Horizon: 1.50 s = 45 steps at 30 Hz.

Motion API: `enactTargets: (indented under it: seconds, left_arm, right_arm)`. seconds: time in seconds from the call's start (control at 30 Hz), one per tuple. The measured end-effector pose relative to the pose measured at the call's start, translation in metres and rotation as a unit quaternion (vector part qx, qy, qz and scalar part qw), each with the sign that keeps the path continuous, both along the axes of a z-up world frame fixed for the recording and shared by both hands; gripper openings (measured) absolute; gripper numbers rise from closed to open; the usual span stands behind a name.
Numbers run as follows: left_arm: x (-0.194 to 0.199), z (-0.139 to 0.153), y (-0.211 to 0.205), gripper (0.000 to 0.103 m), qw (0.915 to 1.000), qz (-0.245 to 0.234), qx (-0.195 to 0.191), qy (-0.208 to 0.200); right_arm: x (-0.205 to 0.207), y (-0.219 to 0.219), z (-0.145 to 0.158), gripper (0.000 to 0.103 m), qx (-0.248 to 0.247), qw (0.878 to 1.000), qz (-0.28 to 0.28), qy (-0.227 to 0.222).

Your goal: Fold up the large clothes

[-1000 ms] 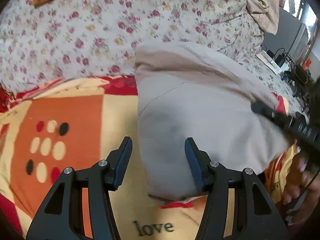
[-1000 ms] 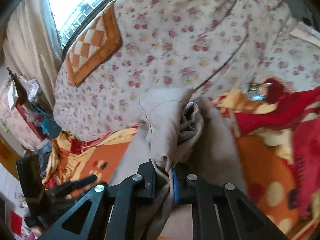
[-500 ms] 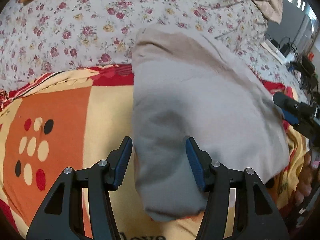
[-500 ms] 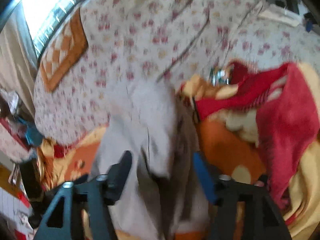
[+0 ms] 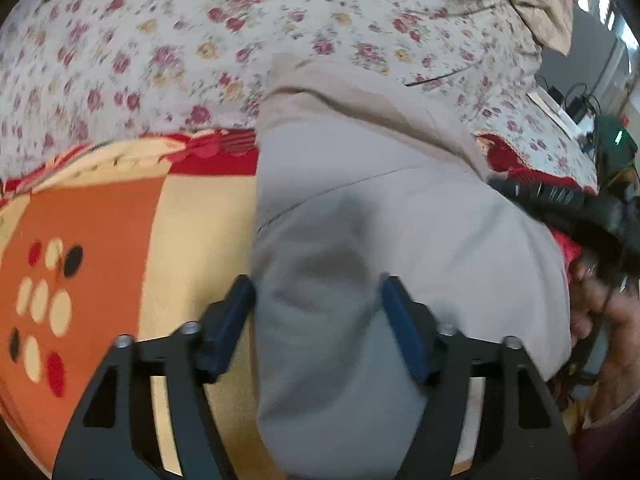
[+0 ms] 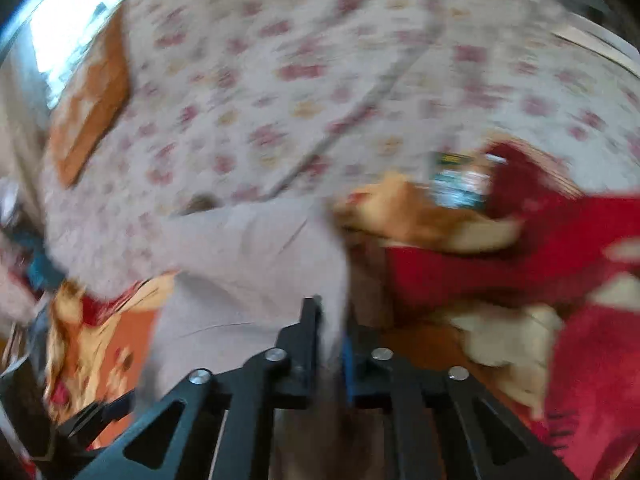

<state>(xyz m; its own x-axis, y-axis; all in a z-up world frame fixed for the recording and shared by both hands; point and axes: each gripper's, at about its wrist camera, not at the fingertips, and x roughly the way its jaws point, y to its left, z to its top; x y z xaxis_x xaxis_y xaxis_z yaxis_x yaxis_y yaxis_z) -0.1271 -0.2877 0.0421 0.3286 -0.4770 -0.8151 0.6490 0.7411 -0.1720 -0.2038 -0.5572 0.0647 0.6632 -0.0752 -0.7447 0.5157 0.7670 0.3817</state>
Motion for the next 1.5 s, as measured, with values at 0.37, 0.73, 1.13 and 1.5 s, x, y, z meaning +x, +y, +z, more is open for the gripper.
enactTargets:
  seconds: [0.37,0.73,1.13,1.5]
  left_arm:
    - [-0.014,0.009,0.011,0.072,0.9997,-0.018,0.014,-0.006]
    - [-0.043,0.024,0.080,0.072,0.9982,-0.055,-0.020,-0.011]
    - [-0.046,-0.003,0.061,0.074,0.9998,0.002,0.021,-0.004]
    - [-0.040,-0.010,0.088,0.074,0.9994,0.004,0.014,0.032]
  right_arm:
    - [-0.030,-0.002,0.039,0.032,-0.001,0.999,-0.045,-0.011]
    - [-0.077,0.100,0.049,0.054,-0.027,0.995,0.092,0.009]
    - [-0.079,0.100,0.009,0.005,0.077,0.992,0.096,-0.011]
    - [-0.092,0.104,0.000,0.001,-0.019,0.993,0.098,0.061]
